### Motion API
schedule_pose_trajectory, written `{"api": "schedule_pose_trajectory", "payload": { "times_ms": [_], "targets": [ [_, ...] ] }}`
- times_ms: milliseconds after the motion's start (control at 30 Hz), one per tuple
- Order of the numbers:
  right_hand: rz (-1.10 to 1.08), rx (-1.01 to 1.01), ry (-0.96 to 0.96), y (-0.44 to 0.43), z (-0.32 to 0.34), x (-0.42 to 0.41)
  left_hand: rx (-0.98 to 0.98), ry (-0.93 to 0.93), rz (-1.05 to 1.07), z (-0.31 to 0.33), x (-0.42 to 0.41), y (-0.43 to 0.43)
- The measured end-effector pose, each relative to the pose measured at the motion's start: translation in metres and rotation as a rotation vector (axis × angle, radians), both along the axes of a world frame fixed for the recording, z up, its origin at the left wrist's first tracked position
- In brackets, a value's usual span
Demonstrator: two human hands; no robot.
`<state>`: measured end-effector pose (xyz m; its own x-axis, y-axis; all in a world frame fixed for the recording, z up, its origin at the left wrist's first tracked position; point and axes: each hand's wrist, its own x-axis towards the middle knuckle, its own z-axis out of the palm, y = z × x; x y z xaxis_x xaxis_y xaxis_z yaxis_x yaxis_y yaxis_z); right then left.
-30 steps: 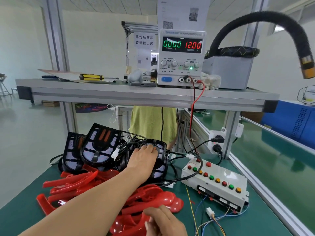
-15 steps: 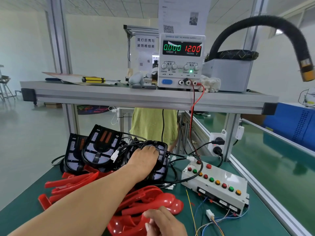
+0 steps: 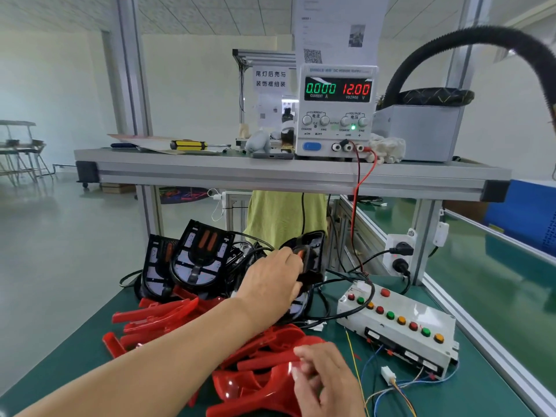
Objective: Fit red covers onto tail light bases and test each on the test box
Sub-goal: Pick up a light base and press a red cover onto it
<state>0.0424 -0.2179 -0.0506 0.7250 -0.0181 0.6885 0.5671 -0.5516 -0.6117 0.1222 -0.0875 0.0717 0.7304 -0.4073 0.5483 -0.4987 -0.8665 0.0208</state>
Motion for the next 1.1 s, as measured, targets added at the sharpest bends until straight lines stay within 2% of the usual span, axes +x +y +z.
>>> {"api": "schedule_pose_trajectory", "payload": {
  "times_ms": [100,200,367,467,567,700,867,967,1000,1033,1100],
  "targets": [
    [0.015,0.212,0.142,-0.002,0.006,-0.005,-0.055,-0.063,-0.053,0.003,-0.027,0.001],
    [0.13,0.459,0.381,-0.004,0.019,-0.005,-0.039,-0.142,-0.137,0.007,-0.056,0.005],
    [0.435,1.153,0.881,-0.004,0.046,-0.008,-0.017,-0.25,-0.275,-0.003,-0.085,0.019],
    [0.704,1.26,1.014,-0.009,0.041,-0.011,0.007,-0.288,-0.316,-0.012,-0.093,0.026],
    [0.955,1.26,0.974,-0.012,0.043,-0.009,0.054,-0.312,-0.367,-0.017,-0.098,0.033],
    [1.102,1.279,0.873,-0.01,0.053,-0.011,0.049,-0.306,-0.401,-0.021,-0.102,0.037],
    [1.067,1.355,0.77,-0.004,0.061,-0.02,0.083,-0.284,-0.433,-0.029,-0.105,0.044],
    [0.856,1.372,0.762,0.003,0.065,-0.024,0.067,-0.243,-0.468,-0.042,-0.111,0.052],
    [0.816,1.377,0.762,0.003,0.066,-0.024,-0.036,-0.171,-0.449,-0.047,-0.115,0.054],
    [0.787,1.402,0.745,0.003,0.066,-0.024,-0.218,-0.08,-0.377,-0.052,-0.12,0.056],
    [0.76,1.491,0.652,0.001,0.069,-0.025,-0.691,0.189,-0.078,-0.056,-0.125,0.058]
  ]
}}
